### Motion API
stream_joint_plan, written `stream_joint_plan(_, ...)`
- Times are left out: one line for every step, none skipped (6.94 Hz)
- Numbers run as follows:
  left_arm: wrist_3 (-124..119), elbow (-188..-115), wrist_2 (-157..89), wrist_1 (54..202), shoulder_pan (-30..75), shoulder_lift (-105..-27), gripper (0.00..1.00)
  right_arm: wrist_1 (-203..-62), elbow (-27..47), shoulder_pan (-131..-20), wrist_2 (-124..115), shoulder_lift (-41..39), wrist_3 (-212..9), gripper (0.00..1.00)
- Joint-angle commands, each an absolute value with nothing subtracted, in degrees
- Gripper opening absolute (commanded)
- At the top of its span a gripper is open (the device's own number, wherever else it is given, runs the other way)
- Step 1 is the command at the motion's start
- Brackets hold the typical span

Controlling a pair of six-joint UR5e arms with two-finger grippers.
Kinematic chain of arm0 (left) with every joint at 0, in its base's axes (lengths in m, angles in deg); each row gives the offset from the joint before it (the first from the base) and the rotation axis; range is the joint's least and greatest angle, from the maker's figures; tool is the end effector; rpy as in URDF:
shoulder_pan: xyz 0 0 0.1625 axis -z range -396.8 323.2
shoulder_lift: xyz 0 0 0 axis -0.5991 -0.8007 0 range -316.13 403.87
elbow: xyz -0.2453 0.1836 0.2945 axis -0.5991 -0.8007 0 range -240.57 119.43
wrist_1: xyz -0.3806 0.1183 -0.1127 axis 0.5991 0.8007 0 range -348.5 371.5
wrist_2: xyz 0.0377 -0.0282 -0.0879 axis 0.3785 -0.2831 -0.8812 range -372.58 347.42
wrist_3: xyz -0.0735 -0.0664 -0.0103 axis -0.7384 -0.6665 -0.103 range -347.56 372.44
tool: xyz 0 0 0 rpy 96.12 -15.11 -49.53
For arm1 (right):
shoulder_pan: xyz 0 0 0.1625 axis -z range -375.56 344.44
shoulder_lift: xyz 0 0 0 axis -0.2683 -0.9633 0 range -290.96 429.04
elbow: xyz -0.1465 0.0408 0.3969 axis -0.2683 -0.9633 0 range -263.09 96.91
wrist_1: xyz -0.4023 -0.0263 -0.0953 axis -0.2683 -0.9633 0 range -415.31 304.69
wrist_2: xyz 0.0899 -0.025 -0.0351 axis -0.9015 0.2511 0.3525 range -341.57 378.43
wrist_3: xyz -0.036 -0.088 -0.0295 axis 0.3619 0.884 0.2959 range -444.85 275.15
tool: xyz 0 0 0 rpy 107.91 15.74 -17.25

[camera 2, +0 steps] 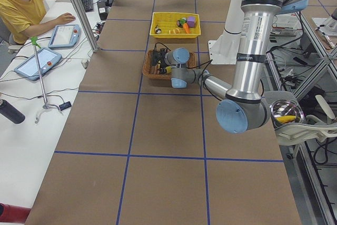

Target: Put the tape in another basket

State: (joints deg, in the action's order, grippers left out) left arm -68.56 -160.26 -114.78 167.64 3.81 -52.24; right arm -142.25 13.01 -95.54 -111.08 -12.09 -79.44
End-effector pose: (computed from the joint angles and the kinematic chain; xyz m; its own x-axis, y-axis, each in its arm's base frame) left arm 0.3315 -0.4320 0.3932 0.1800 0.0472 -0.9825 0.4548 0.8817 0.1257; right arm -0.0292 -0.5666 0.5231 0.7067 -0.4149 0.5731 0.2330 0.9013 0.3652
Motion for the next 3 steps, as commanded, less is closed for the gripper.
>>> stream_joint_plan(-52.88,-160.41,-132.11,158.70,22.42,-48.78,0.99,-141.97,12.80,-95.89,-110.85,-15.32,-79.49,1.00)
stream_joint_plan(-39.20,-160.41,-137.33,151.06,30.18,-46.94,0.99,-142.05,12.80,-96.94,-110.77,-16.56,-79.66,1.00)
stream_joint_plan(-25.84,-160.24,-138.69,143.68,35.74,-45.19,0.99,-141.97,12.80,-97.99,-110.77,-17.88,-79.40,1.00)
